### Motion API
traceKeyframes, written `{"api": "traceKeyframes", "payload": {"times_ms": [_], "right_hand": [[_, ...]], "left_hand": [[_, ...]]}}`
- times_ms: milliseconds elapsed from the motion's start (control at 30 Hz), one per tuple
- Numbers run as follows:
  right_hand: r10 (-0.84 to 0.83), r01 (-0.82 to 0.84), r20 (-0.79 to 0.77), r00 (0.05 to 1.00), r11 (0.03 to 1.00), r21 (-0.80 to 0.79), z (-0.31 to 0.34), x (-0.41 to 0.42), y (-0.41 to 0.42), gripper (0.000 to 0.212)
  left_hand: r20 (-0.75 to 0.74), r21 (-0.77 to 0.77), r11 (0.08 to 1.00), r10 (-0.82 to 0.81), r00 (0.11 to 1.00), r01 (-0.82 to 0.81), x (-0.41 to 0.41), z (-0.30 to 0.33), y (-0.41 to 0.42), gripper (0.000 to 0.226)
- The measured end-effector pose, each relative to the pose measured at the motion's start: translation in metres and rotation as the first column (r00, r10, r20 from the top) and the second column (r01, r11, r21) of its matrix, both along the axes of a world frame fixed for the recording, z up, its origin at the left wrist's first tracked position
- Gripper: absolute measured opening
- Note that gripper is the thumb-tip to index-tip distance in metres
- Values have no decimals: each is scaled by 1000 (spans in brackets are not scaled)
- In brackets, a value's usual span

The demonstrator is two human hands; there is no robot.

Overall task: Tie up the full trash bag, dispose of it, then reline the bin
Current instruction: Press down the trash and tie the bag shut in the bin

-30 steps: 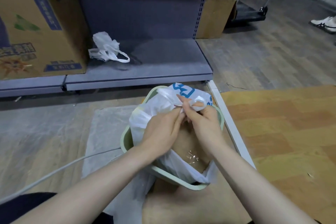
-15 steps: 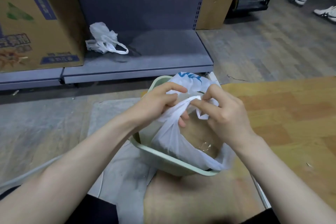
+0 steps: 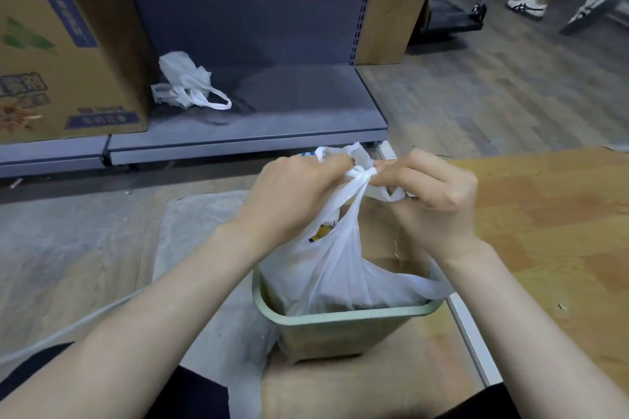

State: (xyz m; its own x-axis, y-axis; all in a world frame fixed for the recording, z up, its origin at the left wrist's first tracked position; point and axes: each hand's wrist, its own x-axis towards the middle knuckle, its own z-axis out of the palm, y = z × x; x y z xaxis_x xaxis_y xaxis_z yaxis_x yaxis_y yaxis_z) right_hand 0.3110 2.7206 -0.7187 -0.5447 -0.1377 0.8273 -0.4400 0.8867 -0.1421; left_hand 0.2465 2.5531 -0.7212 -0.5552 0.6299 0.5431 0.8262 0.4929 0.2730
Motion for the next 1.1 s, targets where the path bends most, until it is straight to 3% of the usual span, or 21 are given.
{"api": "traceKeyframes", "payload": {"times_ms": [100, 200, 267, 333, 433, 500, 600, 733, 833, 900, 1000, 1100], "right_hand": [[38, -34, 69, 997, 998, -52, 0, 6, 4, 16], [57, -43, 91, 994, 988, -150, 11, 14, 2, 10], [79, -51, 109, 991, 970, -238, 12, 19, 11, 10], [86, 18, 255, 963, 925, -380, 5, 29, 25, 23], [144, 210, 558, 817, 827, -521, -17, 51, 43, 41], [222, 257, 684, 694, 812, -524, -19, 60, 49, 32], [302, 228, 740, 601, 823, -521, -11, 64, 42, 29], [383, 170, 684, 621, 786, -595, -2, 53, 8, 13], [296, 155, 733, 612, 864, -478, -1, 42, -15, 11], [128, 165, 813, 568, 950, -266, -7, 37, -25, 29], [-123, 164, 720, 683, 986, 14, -16, 33, -34, 49], [-211, 171, 601, 771, 977, 124, -28, 28, -36, 39]], "left_hand": [[-287, -163, 983, 31, 958, -81, 1, 12, -6, 18], [-402, -192, 973, 40, 915, -127, 3, 24, -8, 18], [-350, -216, 963, 75, 934, -159, -2, 23, -20, 18], [-200, -264, 954, 87, 976, -139, -10, 13, -39, 20], [-84, -374, 917, 112, 990, -135, -9, -4, -60, 19], [-92, -399, 906, 115, 989, -142, -5, -13, -66, 24], [-80, -296, 950, 79, 994, -99, 4, -15, -66, 25], [-67, -200, 975, 84, 994, -96, 9, 0, -56, 23], [-72, -189, 976, 92, 993, -104, 12, 3, -50, 28], [-88, -189, 976, 92, 992, -108, 14, 1, -47, 28], [-86, -170, 978, 107, 990, -121, 18, 0, -46, 30], [-92, -147, 979, 126, 988, -139, 17, -1, -48, 26]]}}
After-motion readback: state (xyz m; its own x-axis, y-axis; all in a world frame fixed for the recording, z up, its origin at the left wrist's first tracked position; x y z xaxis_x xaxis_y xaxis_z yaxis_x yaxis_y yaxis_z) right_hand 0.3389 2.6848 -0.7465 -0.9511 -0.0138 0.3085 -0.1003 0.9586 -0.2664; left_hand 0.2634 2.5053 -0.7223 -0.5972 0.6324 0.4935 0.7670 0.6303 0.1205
